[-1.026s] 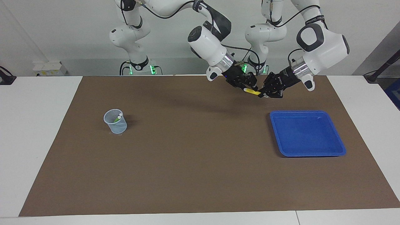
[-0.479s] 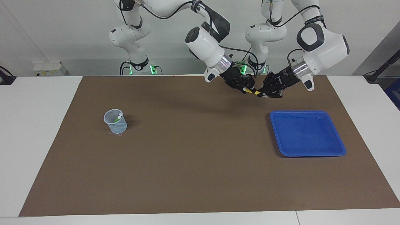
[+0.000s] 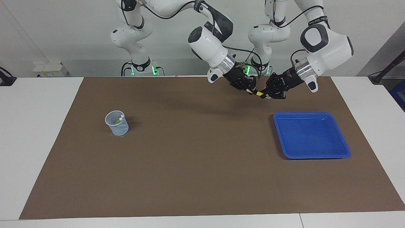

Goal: Transfer and insert pens with both arms
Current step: 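Close the right gripper on the yellow pen's free end, then open the left gripper and pull the pen away with the right gripper, then carry the yellow pen to the white cup while the left gripper withdraws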

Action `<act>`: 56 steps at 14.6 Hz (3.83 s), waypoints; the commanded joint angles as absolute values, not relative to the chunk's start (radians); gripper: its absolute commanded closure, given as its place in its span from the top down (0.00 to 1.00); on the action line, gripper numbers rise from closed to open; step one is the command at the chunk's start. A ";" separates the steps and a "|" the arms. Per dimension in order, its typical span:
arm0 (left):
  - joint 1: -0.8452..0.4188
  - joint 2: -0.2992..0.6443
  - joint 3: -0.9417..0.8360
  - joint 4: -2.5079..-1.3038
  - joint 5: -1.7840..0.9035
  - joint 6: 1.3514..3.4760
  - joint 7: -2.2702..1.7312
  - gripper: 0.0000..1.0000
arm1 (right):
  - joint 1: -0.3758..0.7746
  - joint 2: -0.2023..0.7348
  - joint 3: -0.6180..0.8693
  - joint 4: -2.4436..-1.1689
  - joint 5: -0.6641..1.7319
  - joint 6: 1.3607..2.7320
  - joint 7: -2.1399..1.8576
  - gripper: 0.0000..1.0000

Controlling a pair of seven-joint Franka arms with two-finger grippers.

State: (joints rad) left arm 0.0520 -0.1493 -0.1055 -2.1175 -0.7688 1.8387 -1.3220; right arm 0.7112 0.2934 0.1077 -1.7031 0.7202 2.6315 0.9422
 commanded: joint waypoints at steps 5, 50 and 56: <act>0.034 -0.187 -0.097 -2.149 -0.782 1.841 -1.318 0.00 | 0.693 0.287 0.112 -1.710 0.698 2.626 0.947 0.00; 0.061 -0.181 -0.081 -1.859 -0.009 1.623 0.046 1.00 | -0.052 -0.023 0.112 -2.106 -0.189 2.039 -0.983 0.00; 0.063 -0.179 -0.080 -1.835 0.011 1.612 0.060 1.00 | -0.055 -0.017 0.112 -2.160 -0.189 2.152 -0.980 0.64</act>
State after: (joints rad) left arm 0.0569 -0.1779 -0.0769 -1.8493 -0.0090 1.6348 0.0409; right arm -0.0391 0.0075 0.1010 -2.1311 -0.1872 2.1352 -0.9903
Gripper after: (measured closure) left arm 0.000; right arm 0.670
